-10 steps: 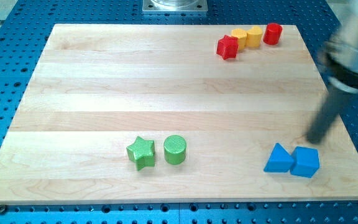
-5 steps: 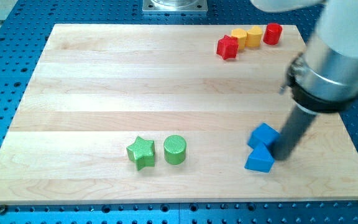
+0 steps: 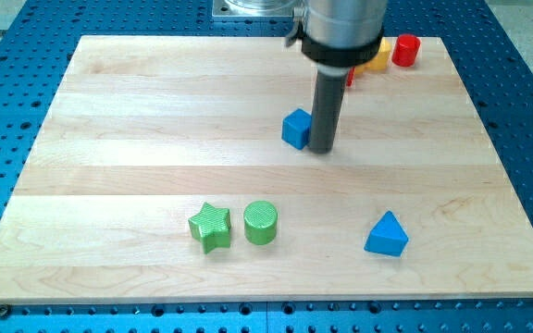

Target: Move the blue cube to the bottom of the yellow hexagon

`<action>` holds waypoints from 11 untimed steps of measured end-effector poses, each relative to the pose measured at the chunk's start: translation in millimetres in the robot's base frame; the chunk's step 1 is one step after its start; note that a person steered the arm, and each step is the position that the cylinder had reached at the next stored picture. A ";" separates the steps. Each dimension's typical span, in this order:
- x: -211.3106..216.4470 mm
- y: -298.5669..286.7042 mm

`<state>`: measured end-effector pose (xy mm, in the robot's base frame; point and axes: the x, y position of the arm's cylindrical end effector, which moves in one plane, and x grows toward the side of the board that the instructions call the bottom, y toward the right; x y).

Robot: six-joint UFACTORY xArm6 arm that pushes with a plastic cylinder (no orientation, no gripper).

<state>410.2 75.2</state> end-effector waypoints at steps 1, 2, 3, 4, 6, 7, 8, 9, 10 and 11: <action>-2.2 -0.4; -2.7 -0.4; 4.3 -1.1; 4.9 -37.6; -32.8 -158.4; -50.5 -76.9; -50.8 28.0; -52.8 -27.8; -67.1 -29.7; -69.4 44.8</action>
<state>340.7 120.0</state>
